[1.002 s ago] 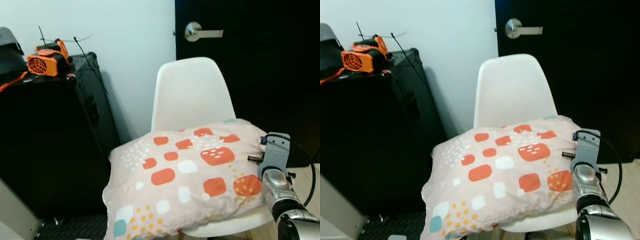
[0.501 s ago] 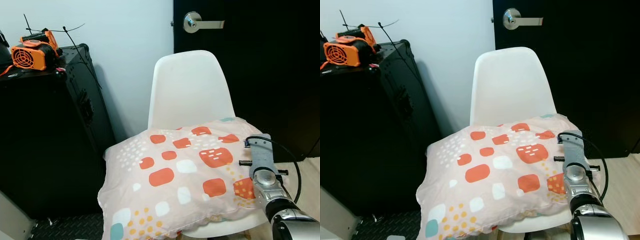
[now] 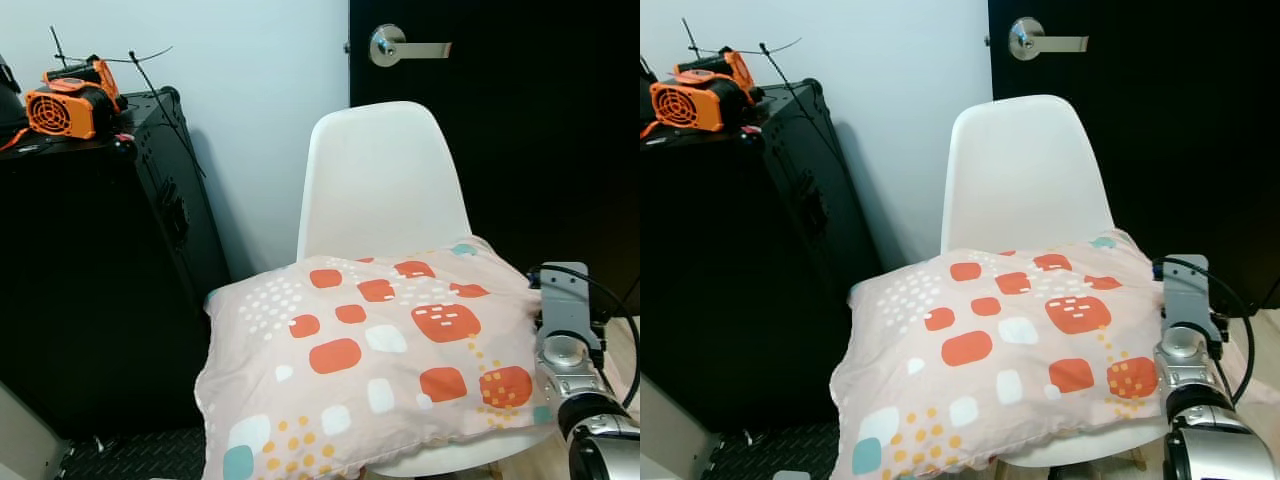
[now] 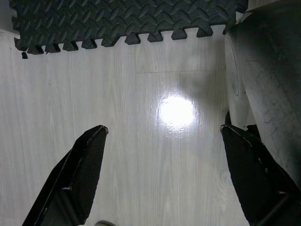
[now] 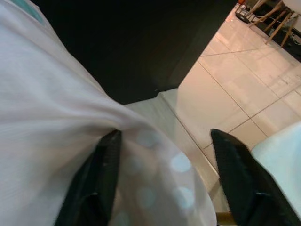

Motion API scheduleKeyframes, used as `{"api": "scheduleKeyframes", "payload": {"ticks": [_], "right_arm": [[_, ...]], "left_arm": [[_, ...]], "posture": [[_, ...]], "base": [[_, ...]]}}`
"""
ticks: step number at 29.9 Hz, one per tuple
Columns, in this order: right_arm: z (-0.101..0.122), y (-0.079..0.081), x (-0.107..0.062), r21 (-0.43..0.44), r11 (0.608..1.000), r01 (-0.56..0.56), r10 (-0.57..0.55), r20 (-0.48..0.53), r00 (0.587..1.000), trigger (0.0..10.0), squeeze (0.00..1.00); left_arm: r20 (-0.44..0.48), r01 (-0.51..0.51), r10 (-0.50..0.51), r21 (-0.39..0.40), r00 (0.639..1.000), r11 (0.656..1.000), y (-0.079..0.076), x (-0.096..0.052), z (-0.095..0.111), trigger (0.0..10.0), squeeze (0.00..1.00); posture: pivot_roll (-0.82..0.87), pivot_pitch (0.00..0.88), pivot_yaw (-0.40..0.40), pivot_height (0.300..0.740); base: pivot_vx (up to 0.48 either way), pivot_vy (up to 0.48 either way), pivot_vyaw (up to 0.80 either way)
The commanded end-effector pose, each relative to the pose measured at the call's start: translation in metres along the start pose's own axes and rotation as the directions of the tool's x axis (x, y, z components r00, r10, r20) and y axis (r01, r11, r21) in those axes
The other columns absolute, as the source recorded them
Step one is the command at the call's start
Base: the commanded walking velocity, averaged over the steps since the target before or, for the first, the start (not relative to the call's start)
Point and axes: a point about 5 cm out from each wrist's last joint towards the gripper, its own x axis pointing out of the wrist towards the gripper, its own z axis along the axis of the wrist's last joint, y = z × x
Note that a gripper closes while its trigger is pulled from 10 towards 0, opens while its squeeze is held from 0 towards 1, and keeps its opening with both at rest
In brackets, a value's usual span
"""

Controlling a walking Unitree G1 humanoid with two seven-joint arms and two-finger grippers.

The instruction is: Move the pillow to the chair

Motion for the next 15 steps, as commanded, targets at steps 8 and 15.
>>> {"api": "scheduleKeyframes", "payload": {"ticks": [8, 15], "right_arm": [[0.043, -0.013, 0.008, 0.241, 0.967, -0.084, 0.042, 0.172, 0.984, 10.0, 1.0], [0.06, 0.04, -0.01, 0.515, 0.717, -0.47, 0.373, 0.287, 0.882, 10.0, 0.0]], "left_arm": [[-0.02, 0.076, -0.076, 0.002, 0.997, 0.997, -0.023, 0.001, -0.001, 10.0, 0.0], [-0.028, 0.074, -0.074, 0.008, 0.997, 0.997, -0.021, 0.001, -0.002, 10.0, 0.0]], "posture": [[-0.09, 0.054, 0.028, 0.481], [-0.1, 0.047, 0.031, 0.481]], "base": [[0.0, 0.0, 0.0], [0.0, 0.0, 0.0]]}}
